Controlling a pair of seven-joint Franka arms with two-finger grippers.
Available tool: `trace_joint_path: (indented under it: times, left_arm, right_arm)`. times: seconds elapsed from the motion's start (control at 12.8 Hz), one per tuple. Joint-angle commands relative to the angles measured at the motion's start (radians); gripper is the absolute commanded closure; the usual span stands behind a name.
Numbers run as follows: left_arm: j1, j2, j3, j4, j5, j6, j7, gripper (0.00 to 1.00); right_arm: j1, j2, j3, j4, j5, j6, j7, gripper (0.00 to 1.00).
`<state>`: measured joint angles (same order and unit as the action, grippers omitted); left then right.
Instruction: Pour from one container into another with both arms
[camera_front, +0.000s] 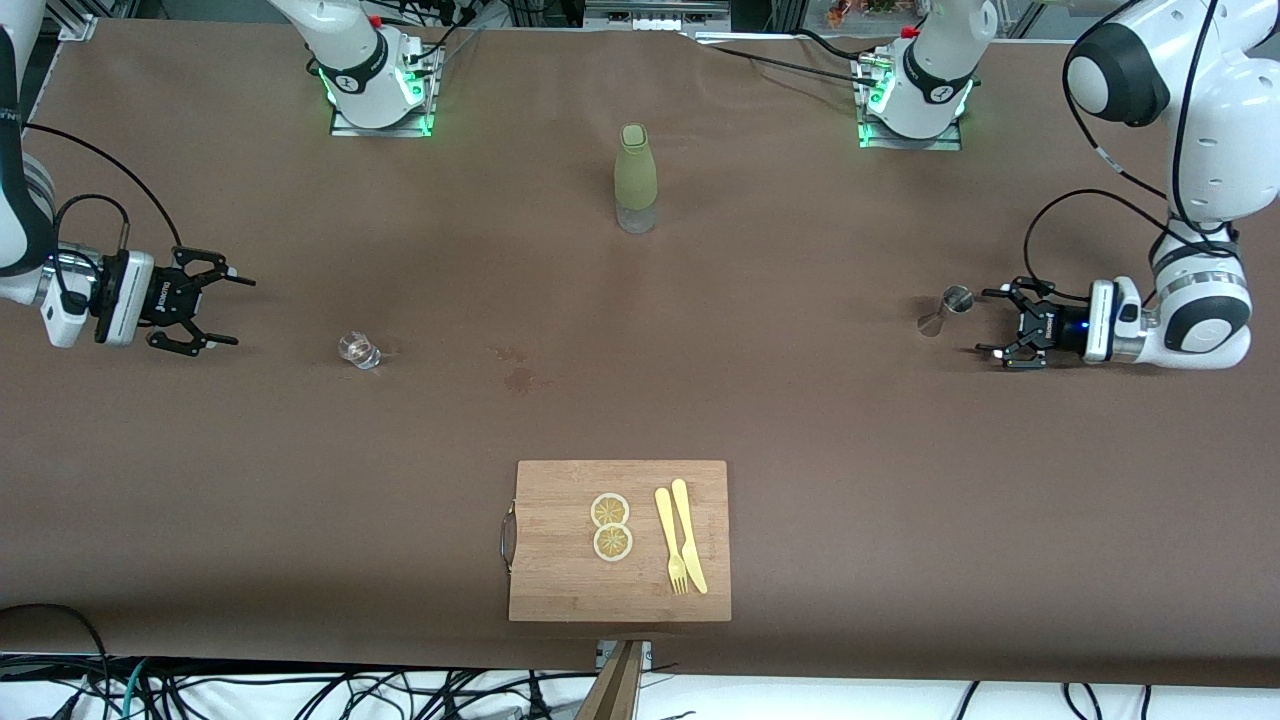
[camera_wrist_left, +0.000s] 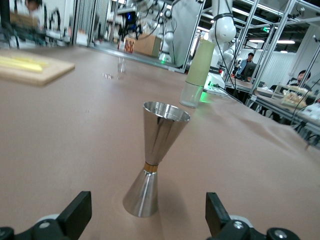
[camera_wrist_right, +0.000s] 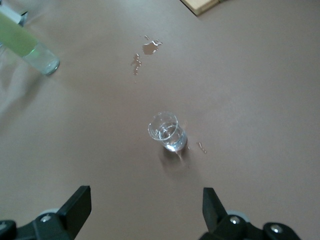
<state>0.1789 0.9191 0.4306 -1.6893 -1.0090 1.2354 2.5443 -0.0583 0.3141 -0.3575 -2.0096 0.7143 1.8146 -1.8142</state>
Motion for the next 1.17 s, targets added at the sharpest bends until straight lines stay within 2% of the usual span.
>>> trace_joint_path:
  times: [0.0,0.23,0.47,0.7,0.78,0.94,1.09]
  left_arm:
    - [-0.016,-0.054,0.02,0.049,0.079,-0.007,-0.25,0.0]
    - [-0.051,-0.126,0.019,0.108,0.124,0.021,-0.587,0.0]
    - [-0.1,-0.178,0.013,0.135,0.15,0.103,-0.85,0.0]
    - [-0.159,-0.256,0.002,0.14,0.202,0.145,-1.131,0.0]
    - [-0.177,-0.275,0.0,0.149,0.216,0.147,-1.211,0.0]
    - [-0.223,-0.316,-0.001,0.174,0.26,0.147,-1.394,0.0]
    - [-0.24,-0.38,-0.073,0.191,0.341,0.157,-1.611,0.0]
  right_arm:
    - [0.021,-0.078,0.002,-0.034,-0.091,0.031,0.198,0.01]
    - [0.041,-0.17,0.005,-0.026,-0.258,0.029,0.476,0.01]
    - [0.055,-0.237,0.011,-0.012,-0.36,0.015,0.657,0.01]
    - [0.055,-0.245,0.02,0.053,-0.415,-0.063,0.821,0.01]
    - [0.055,-0.251,0.034,0.084,-0.456,-0.093,0.91,0.01]
    - [0.054,-0.257,0.1,0.165,-0.525,-0.173,1.103,0.01]
    - [0.054,-0.257,0.158,0.228,-0.576,-0.216,1.278,0.01]
